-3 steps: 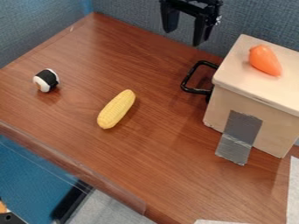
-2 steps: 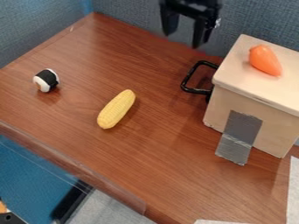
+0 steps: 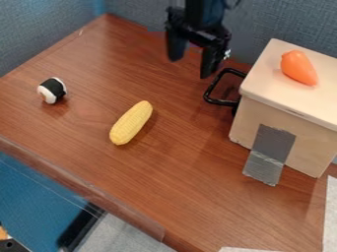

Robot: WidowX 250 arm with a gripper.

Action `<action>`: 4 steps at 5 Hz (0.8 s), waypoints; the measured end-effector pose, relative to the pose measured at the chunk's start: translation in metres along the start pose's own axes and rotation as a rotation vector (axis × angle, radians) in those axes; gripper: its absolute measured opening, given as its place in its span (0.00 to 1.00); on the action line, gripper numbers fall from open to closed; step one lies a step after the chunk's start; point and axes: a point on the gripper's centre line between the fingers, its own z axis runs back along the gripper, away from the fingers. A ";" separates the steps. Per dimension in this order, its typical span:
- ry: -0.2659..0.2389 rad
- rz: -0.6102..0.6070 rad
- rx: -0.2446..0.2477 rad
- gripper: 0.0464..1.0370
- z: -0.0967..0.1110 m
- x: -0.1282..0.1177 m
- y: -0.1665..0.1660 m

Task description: Moved the maize to the top side of the table

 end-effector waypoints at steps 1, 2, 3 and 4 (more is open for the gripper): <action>0.009 0.008 0.020 0.96 -0.010 -0.028 0.008; 0.047 0.053 0.061 0.96 -0.027 -0.055 0.023; 0.064 0.131 0.084 0.96 -0.044 -0.082 0.037; 0.073 0.179 0.085 0.96 -0.053 -0.094 0.044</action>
